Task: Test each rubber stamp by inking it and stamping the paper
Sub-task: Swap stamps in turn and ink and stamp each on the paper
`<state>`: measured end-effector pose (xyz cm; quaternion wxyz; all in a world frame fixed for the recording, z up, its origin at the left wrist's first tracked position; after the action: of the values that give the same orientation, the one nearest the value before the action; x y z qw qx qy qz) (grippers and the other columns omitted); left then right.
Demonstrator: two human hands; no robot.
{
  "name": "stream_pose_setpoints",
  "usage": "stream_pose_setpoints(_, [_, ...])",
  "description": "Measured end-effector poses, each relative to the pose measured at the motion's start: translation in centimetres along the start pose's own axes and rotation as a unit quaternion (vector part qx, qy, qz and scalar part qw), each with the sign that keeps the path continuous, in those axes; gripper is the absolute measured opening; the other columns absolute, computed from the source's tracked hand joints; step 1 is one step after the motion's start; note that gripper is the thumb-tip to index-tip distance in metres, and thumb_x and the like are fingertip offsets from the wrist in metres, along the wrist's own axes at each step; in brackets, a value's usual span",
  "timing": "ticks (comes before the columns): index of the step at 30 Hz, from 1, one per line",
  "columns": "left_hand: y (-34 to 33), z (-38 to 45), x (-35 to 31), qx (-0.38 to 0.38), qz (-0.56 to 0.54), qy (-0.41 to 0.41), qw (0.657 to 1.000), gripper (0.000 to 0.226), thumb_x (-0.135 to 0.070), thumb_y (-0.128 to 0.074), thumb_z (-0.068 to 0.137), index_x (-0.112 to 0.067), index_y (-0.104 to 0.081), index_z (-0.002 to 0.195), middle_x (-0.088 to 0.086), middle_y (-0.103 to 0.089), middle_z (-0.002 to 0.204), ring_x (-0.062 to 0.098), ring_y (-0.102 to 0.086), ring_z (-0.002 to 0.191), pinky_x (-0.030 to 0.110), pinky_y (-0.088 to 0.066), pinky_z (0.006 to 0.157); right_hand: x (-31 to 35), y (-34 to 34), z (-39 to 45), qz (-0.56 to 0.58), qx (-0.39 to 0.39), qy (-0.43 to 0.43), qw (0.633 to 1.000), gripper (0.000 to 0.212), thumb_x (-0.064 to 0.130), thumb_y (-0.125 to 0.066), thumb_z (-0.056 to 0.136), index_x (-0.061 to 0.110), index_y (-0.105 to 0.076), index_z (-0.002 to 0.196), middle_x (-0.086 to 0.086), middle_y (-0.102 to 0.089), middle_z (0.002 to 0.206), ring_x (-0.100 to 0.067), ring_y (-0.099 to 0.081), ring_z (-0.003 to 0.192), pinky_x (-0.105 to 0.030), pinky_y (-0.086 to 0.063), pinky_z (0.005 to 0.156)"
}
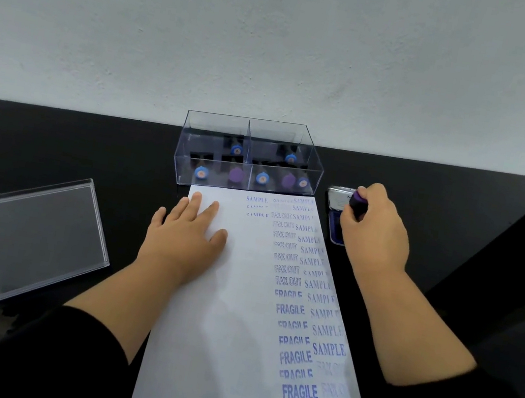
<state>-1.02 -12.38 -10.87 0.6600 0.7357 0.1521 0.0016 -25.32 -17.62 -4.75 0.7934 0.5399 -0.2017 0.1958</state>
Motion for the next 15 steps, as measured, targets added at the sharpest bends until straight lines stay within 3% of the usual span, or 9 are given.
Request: stream_pose_setpoints(15, [0.1, 0.0, -0.1, -0.002, -0.010, 0.000, 1.000, 0.057, -0.049, -0.020, 0.099, -0.034, -0.003, 0.152, -0.004, 0.010, 0.160, 0.011, 0.009, 0.146, 0.039, 0.007, 0.118, 6.9, -4.4, -1.6, 0.104, 0.056, 0.085, 0.989, 0.023, 0.025, -0.057, 0.091, 0.018, -0.052, 0.112, 0.001, -0.059, 0.104, -0.018, -0.054, 0.085, -0.032, -0.045, 0.069])
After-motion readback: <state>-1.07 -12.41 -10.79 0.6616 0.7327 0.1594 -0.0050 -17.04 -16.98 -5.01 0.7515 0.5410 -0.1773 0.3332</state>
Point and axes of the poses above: each hand's wrist, its own z-axis towards the middle knuckle, its own y-axis out of the back of the hand, x = y × z, the point moved 3 cm from there along z, towards the middle knuckle
